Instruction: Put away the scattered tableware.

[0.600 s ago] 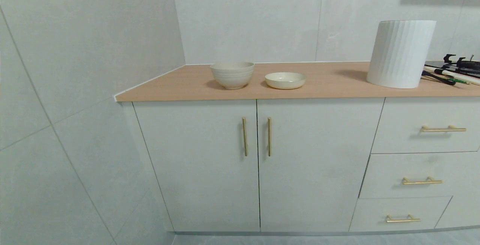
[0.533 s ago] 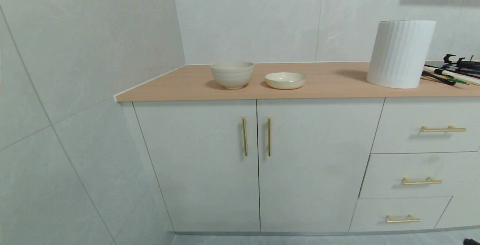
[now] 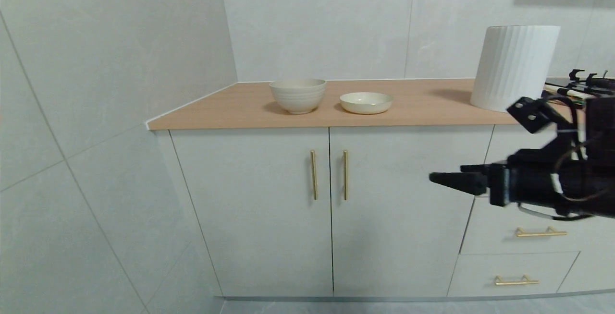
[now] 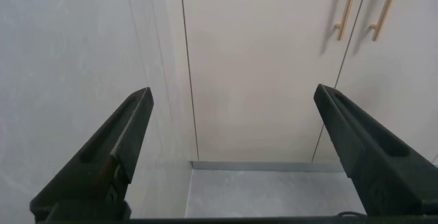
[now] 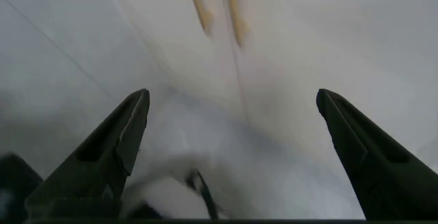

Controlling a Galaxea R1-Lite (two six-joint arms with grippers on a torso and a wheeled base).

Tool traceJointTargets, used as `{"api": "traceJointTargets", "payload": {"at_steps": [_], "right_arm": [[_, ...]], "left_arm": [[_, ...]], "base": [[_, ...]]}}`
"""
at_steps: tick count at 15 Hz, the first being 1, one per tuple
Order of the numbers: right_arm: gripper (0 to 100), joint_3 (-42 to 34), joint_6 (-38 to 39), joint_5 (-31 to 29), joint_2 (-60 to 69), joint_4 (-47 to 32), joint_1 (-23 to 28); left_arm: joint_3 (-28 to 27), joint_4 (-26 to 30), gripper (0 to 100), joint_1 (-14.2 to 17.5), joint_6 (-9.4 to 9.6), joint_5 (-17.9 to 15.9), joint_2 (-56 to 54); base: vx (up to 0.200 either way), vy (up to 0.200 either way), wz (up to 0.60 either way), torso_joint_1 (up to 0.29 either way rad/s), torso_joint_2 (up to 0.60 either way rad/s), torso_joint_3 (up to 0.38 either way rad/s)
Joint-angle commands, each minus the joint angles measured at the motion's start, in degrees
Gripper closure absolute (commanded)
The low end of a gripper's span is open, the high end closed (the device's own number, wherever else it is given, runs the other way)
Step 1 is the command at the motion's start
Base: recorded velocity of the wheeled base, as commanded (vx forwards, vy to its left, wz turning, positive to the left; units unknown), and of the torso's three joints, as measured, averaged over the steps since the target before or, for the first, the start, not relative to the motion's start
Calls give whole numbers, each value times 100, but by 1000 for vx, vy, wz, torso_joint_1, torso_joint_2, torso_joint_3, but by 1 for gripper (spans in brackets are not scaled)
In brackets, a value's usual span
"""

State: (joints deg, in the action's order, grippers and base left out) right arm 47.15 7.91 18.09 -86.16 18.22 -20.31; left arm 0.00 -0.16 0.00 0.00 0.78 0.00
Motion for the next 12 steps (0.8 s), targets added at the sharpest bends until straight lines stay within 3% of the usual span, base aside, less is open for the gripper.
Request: {"api": "traceJointTargets", "payload": {"at_steps": [1, 5, 10, 12], "right_arm": [[0, 1156, 334, 28, -1799, 243, -492], [0, 2000, 404, 19, -2695, 278, -694], [0, 2518, 914, 19, -3319, 471, -755], [0, 2650, 984, 10, -3697, 972, -764]], "left_arm": [[0, -2, 0, 0, 0, 1, 0], [0, -2, 0, 0, 0, 1, 0], [0, -2, 0, 0, 0, 1, 0], [0, -2, 0, 0, 0, 1, 0]], "base": [[0, 0, 0, 0, 0, 0], [0, 0, 0, 0, 0, 0], [0, 0, 0, 0, 0, 0], [0, 0, 0, 0, 0, 0]]}}
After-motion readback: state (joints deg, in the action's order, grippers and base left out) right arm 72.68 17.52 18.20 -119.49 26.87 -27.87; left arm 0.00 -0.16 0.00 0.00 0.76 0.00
